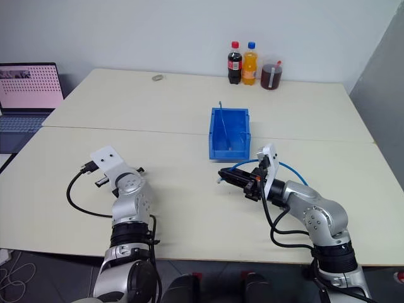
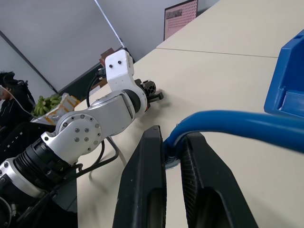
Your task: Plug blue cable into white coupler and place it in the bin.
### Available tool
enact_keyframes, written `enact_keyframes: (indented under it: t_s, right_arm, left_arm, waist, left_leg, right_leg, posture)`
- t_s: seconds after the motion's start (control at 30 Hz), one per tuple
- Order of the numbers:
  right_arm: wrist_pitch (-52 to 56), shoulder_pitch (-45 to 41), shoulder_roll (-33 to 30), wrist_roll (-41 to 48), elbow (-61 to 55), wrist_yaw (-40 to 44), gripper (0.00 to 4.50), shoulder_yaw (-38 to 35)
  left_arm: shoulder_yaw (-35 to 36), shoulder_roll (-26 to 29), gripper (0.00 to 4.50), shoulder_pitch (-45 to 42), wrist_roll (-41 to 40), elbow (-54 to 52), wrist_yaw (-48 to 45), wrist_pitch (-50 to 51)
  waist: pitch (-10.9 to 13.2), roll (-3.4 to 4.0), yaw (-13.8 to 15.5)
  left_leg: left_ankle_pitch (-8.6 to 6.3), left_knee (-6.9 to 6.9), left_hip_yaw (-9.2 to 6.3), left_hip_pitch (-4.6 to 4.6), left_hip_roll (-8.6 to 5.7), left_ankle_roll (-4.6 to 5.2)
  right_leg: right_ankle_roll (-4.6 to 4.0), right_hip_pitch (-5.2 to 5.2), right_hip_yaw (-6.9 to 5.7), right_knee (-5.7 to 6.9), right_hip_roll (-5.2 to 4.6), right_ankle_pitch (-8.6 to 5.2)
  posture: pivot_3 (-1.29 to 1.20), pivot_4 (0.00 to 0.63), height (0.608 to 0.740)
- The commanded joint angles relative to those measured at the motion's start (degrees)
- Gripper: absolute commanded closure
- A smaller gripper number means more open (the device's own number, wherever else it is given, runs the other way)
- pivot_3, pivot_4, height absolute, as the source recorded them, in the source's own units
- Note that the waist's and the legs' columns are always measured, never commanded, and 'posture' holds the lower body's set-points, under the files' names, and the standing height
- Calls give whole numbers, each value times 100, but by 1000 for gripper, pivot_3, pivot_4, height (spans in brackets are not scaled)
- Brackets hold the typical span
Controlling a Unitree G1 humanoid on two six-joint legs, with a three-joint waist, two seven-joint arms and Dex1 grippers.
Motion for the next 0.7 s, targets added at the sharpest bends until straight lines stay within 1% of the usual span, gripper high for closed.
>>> enact_keyframes:
  t_s: [0.03,0.13,0.2,0.27,0.37,0.47,0.5,0.53,0.57,0.63,0.67,0.7]
  right_arm:
    - [-90,-17,7,43,-268,33,4365,-38]
    - [-96,7,19,41,-312,14,4365,-45]
    - [-100,18,20,38,-341,1,4365,-55]
    - [-97,36,14,30,-382,-7,4365,-72]
    - [-85,67,-16,39,-467,-19,4365,-118]
    - [-102,98,-84,8,-566,-14,4365,-148]
    - [-104,112,-113,5,-601,-12,4365,-160]
    - [-105,121,-131,6,-623,-12,4365,-168]
    - [-107,142,-162,8,-659,-11,4365,-185]
    - [-108,188,-232,25,-743,-25,4366,-231]
    - [-109,210,-269,26,-788,-28,4366,-247]
    - [-108,222,-291,26,-818,-32,4366,-254]
  left_arm:
    - [-181,-113,3700,303,-77,-578,-264,72]
    - [-360,-256,3700,842,-505,-1393,-1042,360]
    - [-505,-293,3701,1286,-985,-2059,-1738,758]
    - [-720,-172,3701,1708,-1302,-2633,-2378,1183]
    - [-976,257,3701,2312,-1646,-3256,-3302,1630]
    - [-1337,1048,3701,2818,-2051,-3624,-4581,2049]
    - [-1582,1462,3702,2994,-2150,-3745,-5208,2109]
    - [-1740,1735,3702,3103,-2211,-3824,-5625,2135]
    - [-2022,2238,3702,3246,-2189,-3914,-6263,2062]
    - [-2589,3387,3702,3484,-1917,-3979,-7734,1376]
    - [-2823,3851,3702,3498,-1742,-3872,-8367,934]
    - [-2954,4115,3702,3451,-1652,-3732,-8747,609]
  waist:
    - [0,0,-2]
    - [-1,1,-9]
    - [-1,2,-8]
    - [-2,3,-5]
    - [-3,4,-1]
    - [-4,5,-12]
    - [-4,6,-11]
    - [-4,5,-16]
    - [-4,8,-16]
    - [-6,11,-13]
    - [-7,10,-12]
    - [-7,15,-9]
  left_leg:
    - [0,0,0,0,0,0]
    - [0,-2,4,0,0,-1]
    - [0,-2,3,0,-1,-1]
    - [0,-3,4,1,-3,-2]
    - [0,-1,1,2,-8,-2]
    - [0,-1,0,5,-9,-1]
    - [0,-1,-1,5,-8,-1]
    - [0,-1,-2,5,-8,-1]
    - [0,-2,-1,6,-7,-1]
    - [0,-3,3,9,-8,-1]
    - [-1,-6,4,10,-9,-1]
    - [-1,-8,4,11,-5,-1]
  right_leg:
    - [0,0,0,0,0,0]
    - [-1,0,4,0,-2,0]
    - [-1,0,0,2,-5,1]
    - [-1,0,1,2,-8,0]
    - [0,2,-1,3,-13,0]
    - [0,2,-1,4,-13,0]
    - [1,2,-4,4,-12,-1]
    - [3,2,-4,4,-13,-2]
    - [2,1,-4,4,-12,-3]
    - [-1,0,-3,2,-15,-5]
    - [-7,0,-4,1,-18,-8]
    - [-14,-1,-5,-4,-18,-11]
  posture:
    - [0,150,740]
    - [0,150,740]
    - [0,150,740]
    - [0,150,740]
    - [0,150,740]
    - [0,150,740]
    - [0,150,740]
    - [0,150,740]
    - [0,150,740]
    - [0,150,740]
    - [0,150,740]
    - [0,150,740]
